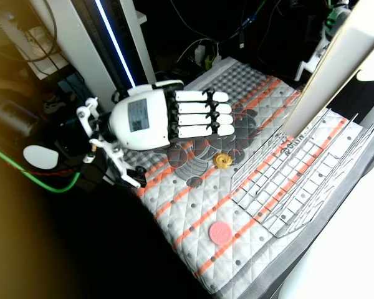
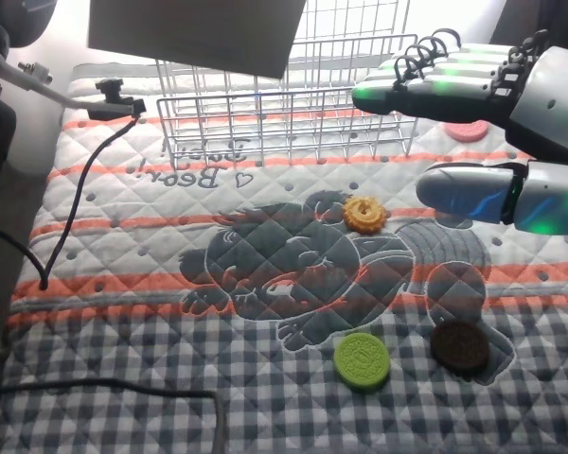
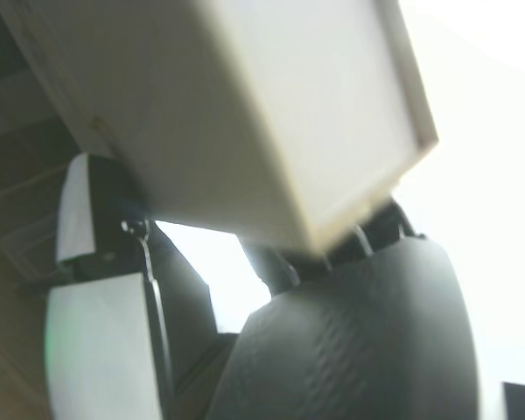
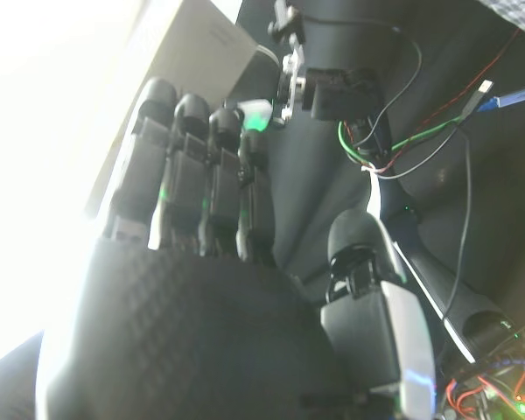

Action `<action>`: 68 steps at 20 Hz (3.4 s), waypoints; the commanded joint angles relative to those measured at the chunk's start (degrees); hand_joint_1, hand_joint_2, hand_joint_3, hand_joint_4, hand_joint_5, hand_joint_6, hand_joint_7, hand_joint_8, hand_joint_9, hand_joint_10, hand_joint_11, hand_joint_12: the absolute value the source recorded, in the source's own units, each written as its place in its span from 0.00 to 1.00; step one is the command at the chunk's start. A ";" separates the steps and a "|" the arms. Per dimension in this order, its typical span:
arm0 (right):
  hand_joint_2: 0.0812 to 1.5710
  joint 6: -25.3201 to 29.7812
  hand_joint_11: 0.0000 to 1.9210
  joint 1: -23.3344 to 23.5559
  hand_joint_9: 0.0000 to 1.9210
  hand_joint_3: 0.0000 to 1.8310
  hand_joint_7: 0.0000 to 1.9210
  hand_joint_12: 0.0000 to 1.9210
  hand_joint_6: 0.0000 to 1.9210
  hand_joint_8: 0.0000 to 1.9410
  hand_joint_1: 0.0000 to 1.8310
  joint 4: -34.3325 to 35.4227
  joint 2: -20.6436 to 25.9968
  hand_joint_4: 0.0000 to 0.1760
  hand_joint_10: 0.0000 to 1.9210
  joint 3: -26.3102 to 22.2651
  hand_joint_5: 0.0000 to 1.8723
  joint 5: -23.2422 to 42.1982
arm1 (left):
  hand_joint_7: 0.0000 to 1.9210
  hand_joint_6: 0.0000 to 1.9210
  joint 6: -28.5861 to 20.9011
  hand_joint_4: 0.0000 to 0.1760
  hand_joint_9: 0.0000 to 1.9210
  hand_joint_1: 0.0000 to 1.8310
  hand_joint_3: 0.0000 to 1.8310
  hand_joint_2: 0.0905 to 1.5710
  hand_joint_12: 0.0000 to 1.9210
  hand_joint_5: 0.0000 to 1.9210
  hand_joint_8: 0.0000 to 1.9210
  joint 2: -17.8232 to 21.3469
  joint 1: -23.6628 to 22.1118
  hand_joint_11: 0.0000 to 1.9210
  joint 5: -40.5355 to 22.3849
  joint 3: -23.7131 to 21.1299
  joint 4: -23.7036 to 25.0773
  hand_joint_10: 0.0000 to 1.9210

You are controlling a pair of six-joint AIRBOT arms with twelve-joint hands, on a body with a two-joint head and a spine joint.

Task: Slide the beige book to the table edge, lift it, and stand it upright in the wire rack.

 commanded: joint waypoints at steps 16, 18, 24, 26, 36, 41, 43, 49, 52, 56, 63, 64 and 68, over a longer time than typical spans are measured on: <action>0.81 0.95 0.19 0.25 0.19 0.00 0.21 0.00 0.00 0.00 0.00 2.17 -0.73 0.03 0.00 1.03 0.20 6.97 | 0.60 0.34 -0.83 0.00 0.61 0.69 0.00 0.65 0.75 0.58 0.45 -0.95 3.02 0.49 -4.80 0.77 -0.31 0.50; 0.81 1.01 0.19 0.25 0.19 0.00 0.21 0.00 0.00 0.00 0.00 2.18 -0.77 0.00 0.00 1.04 0.19 7.06 | 0.59 0.38 -0.83 0.00 0.58 0.69 0.00 0.66 0.72 0.56 0.46 -1.21 3.65 0.46 -4.09 0.69 0.08 0.48; 0.82 1.20 0.19 0.25 0.20 0.00 0.21 0.00 0.00 0.00 0.00 2.18 -0.75 0.00 0.00 1.03 0.19 7.06 | 0.53 0.26 -0.83 0.00 0.54 0.70 0.00 0.67 0.92 0.59 0.60 -1.58 4.52 0.50 -2.98 0.59 0.82 0.78; 0.81 1.22 0.19 0.25 0.20 0.00 0.21 0.00 0.00 0.00 0.00 2.18 -0.76 0.05 0.00 1.03 0.19 7.06 | 0.53 0.29 -0.84 0.00 0.51 0.69 0.00 0.67 0.79 0.60 0.58 -1.48 4.27 0.42 -2.65 0.67 1.02 0.62; 0.83 1.24 0.20 0.25 0.19 0.00 0.21 0.00 0.00 0.00 0.00 2.17 -1.03 0.00 0.00 1.35 0.20 7.06 | 0.55 0.33 -0.62 0.00 0.52 0.69 0.00 0.66 0.85 0.58 0.54 -1.15 -2.27 0.44 -1.88 1.88 5.33 0.65; 0.82 1.27 0.19 0.25 0.19 0.00 0.21 0.00 0.00 0.00 0.00 2.18 -1.05 0.00 0.00 1.42 0.19 7.06 | 0.58 0.27 -0.37 0.00 0.60 0.70 0.00 0.65 0.96 0.60 0.53 -1.12 -2.49 0.56 -1.57 2.09 5.45 0.80; 0.81 1.30 0.17 0.25 0.19 0.00 0.21 0.00 0.00 0.00 0.00 2.18 -1.10 0.07 0.00 1.50 0.19 7.06 | 0.57 0.28 -0.30 0.00 0.56 0.70 0.00 0.66 0.95 0.59 0.53 -1.16 -2.96 0.52 -1.03 2.46 5.97 0.81; 0.83 1.42 0.16 0.25 0.17 0.00 0.19 0.00 0.00 0.00 0.00 2.18 -1.27 0.00 0.00 1.62 0.19 7.06 | 0.60 0.33 0.52 0.00 0.58 0.69 0.00 0.65 0.86 0.58 0.46 -0.04 -4.05 0.50 0.03 2.58 7.09 0.69; 0.82 1.49 0.15 0.25 0.15 0.00 0.17 0.00 0.00 0.00 0.00 2.18 -1.23 0.00 0.00 1.62 0.18 7.06 | 0.59 0.32 0.79 0.00 0.57 0.69 0.00 0.65 0.82 0.59 0.48 0.17 -4.24 0.48 0.54 2.59 7.78 0.64; 0.83 1.53 0.17 0.25 0.18 0.00 0.20 0.01 0.00 0.01 0.00 2.17 -1.34 0.00 0.01 1.69 0.19 7.06 | 0.59 0.34 0.95 0.00 0.59 0.69 0.00 0.65 0.90 0.58 0.47 0.32 -4.83 0.55 1.22 2.61 9.51 0.74; 0.82 1.66 0.17 0.25 0.18 0.00 0.21 0.01 0.00 0.00 0.01 2.16 -1.69 0.00 0.00 2.12 0.20 7.06 | 0.55 0.32 2.06 0.00 0.59 0.69 0.00 0.66 0.72 0.59 0.53 1.31 -7.79 0.48 2.21 2.61 12.38 0.50; 0.81 1.67 0.17 0.25 0.19 0.00 0.21 0.00 0.00 0.00 0.01 2.16 -1.73 0.00 0.00 2.16 0.20 7.06 | 0.55 0.31 2.08 0.00 0.58 0.69 0.00 0.66 0.70 0.60 0.54 1.37 -7.95 0.49 2.21 2.61 12.66 0.49; 0.81 1.87 0.17 0.25 0.19 0.00 0.21 0.00 0.00 0.00 0.02 2.15 -1.92 0.00 0.00 2.41 0.20 7.06 | 0.56 0.32 2.18 0.00 0.59 0.69 0.00 0.66 0.75 0.59 0.53 1.57 -8.04 0.50 2.36 2.57 13.11 0.54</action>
